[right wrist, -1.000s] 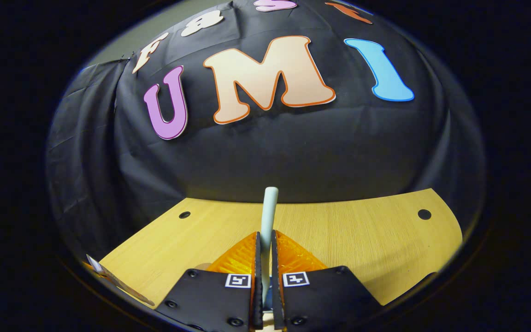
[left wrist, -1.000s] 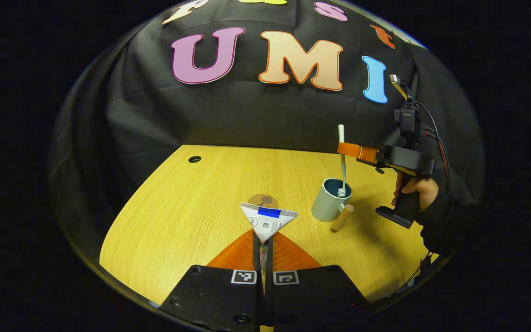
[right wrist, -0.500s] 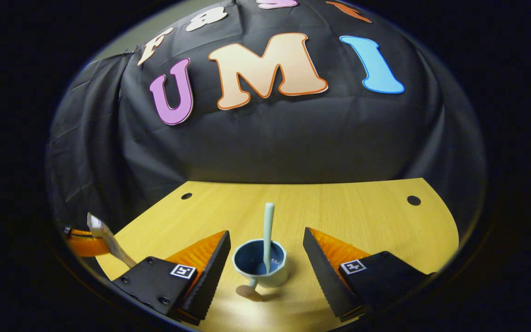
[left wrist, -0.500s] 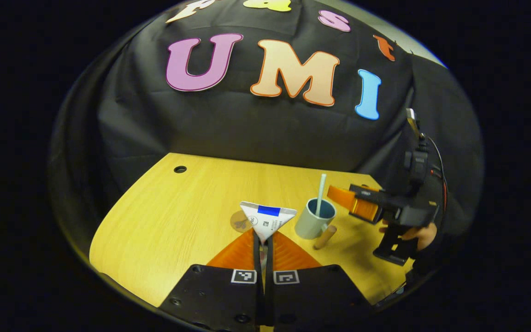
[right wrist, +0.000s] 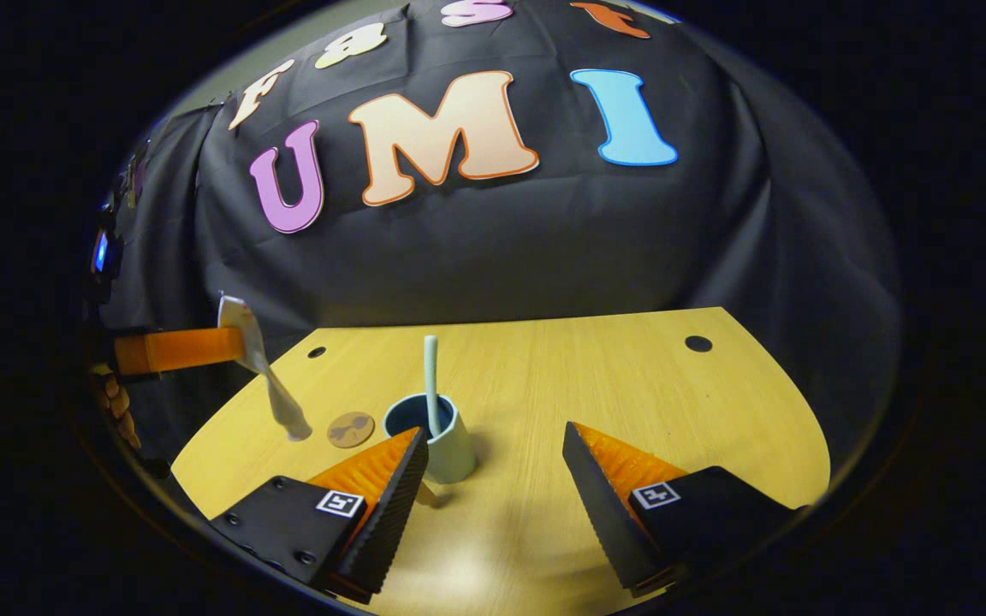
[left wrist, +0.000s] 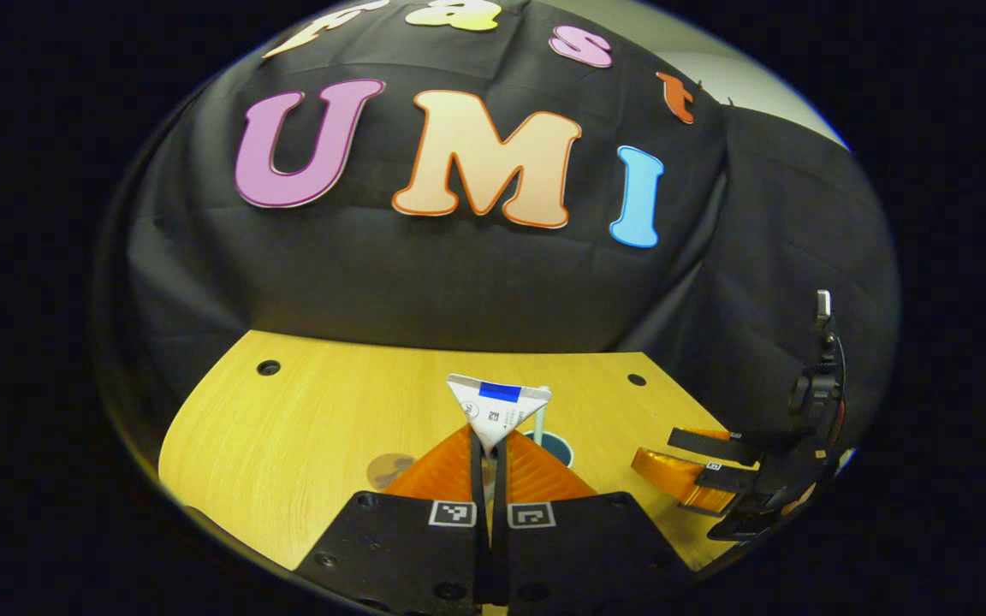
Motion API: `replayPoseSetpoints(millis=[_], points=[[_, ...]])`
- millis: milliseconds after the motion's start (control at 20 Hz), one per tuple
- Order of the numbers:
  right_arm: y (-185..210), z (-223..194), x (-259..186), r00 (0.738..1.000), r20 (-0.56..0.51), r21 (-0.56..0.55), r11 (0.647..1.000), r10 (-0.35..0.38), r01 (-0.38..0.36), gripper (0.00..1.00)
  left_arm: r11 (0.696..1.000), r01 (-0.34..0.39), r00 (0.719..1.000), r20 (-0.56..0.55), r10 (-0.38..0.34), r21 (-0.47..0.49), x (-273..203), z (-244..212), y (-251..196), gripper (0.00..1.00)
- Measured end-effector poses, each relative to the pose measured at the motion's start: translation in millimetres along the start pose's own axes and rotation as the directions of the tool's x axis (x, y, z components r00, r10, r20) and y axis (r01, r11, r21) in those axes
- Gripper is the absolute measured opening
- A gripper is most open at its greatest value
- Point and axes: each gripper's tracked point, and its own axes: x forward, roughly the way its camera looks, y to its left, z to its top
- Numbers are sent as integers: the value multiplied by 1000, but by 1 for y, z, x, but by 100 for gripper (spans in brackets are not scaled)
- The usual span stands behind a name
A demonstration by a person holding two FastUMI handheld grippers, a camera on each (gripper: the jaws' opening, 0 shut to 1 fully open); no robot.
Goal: Put the toothbrush and toothpaste on the desktop into the cup, then pick up the cup and place it on the coaster on the desktop.
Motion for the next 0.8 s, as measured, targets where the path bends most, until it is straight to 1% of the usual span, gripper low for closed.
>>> replayPoseSetpoints(millis=[50,100,250,300,350,500,550,600,700,750,800], points=[[-4,-1,-5,1000,-3,4,1000,-10,10,98,1000,19,1000,5,-19,2,8,3,-7,0],[-8,-3,-10,1000,-5,8,1000,-18,18,94,999,40,999,8,-40,1,16,5,-13,0],[-19,-8,-21,999,-15,13,999,-40,40,94,997,79,997,8,-79,-19,37,5,-28,0],[-22,-11,-24,999,-21,14,999,-45,45,98,996,84,996,5,-84,-24,44,4,-31,0],[-24,-13,-27,998,-26,16,999,-49,49,98,995,90,996,2,-90,-29,51,3,-35,0],[-30,-17,-35,998,-39,14,998,-58,59,98,994,93,996,-7,-94,-49,67,-4,-40,0],[-31,-17,-36,997,-43,14,998,-59,60,93,994,89,996,-10,-90,-58,72,-5,-40,1],[-33,-18,-37,997,-47,15,998,-60,61,97,994,83,996,-17,-84,-68,76,-9,-39,0],[-34,-17,-38,997,-52,18,998,-59,60,97,993,69,997,-38,-73,-93,82,-17,-38,0],[-34,-16,-37,997,-54,18,998,-56,57,93,993,60,996,-52,-66,-106,85,-22,-38,0],[-33,-17,-37,997,-60,19,998,-53,55,97,992,53,996,-71,-62,-115,87,-27,-37,0]])
